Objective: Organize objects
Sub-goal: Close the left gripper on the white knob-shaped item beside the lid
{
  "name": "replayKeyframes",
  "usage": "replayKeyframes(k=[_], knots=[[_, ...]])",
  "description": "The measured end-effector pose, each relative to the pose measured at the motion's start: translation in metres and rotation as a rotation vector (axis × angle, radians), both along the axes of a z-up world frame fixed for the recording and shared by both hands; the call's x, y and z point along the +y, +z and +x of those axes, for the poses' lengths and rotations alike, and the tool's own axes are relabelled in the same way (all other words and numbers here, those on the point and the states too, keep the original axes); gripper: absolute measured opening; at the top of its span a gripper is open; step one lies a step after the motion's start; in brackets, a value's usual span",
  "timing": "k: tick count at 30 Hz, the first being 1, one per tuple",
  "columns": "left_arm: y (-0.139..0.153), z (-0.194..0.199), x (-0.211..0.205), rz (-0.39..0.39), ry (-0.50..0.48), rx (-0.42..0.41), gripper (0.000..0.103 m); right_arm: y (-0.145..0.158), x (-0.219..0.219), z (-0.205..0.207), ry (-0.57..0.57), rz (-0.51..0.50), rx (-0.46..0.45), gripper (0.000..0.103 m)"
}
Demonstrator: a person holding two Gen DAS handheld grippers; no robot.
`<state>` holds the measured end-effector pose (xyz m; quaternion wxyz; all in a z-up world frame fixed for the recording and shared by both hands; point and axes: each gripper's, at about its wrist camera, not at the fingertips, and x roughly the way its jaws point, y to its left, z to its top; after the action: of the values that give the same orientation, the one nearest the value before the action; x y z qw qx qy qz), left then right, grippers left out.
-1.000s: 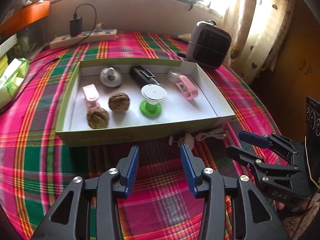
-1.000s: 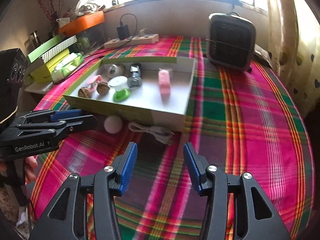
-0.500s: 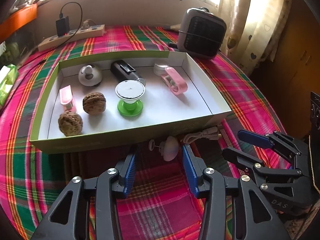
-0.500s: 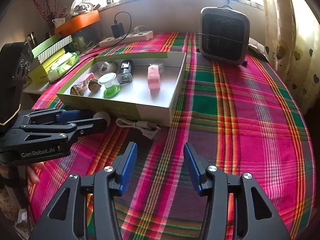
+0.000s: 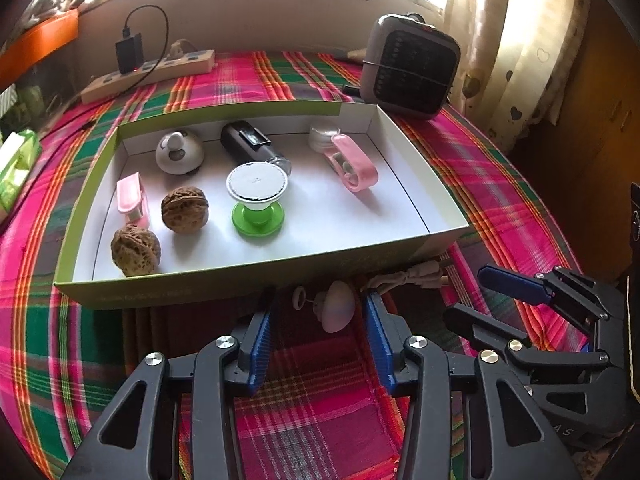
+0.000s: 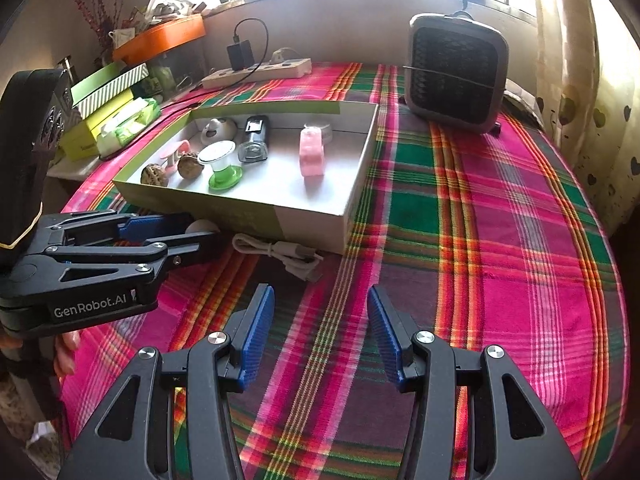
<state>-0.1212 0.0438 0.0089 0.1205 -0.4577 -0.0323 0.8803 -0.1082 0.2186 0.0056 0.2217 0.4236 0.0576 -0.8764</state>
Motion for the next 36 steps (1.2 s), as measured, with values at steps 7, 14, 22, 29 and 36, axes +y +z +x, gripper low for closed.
replayKeyframes(k=[7,14,22,29,36], knots=[[0.0,0.005,-0.009,0.02,0.014,0.004,0.029,-0.001,-0.007,-0.005,0.026,0.002,-0.01,0.05],[0.0,0.012,-0.022,0.028,0.029,0.007,0.029,-0.003,-0.021,-0.009,0.078,-0.006,-0.013,0.05],[0.0,0.018,-0.04,0.041,0.054,0.007,0.029,-0.004,-0.034,0.003,0.177,-0.032,-0.029,0.05],[-0.001,0.021,-0.052,0.055,0.071,0.011,0.029,0.001,-0.035,0.012,0.203,-0.03,-0.012,0.05],[-0.001,0.022,-0.056,0.065,0.075,0.014,0.029,-0.001,-0.041,-0.004,0.165,0.001,-0.011,0.05]])
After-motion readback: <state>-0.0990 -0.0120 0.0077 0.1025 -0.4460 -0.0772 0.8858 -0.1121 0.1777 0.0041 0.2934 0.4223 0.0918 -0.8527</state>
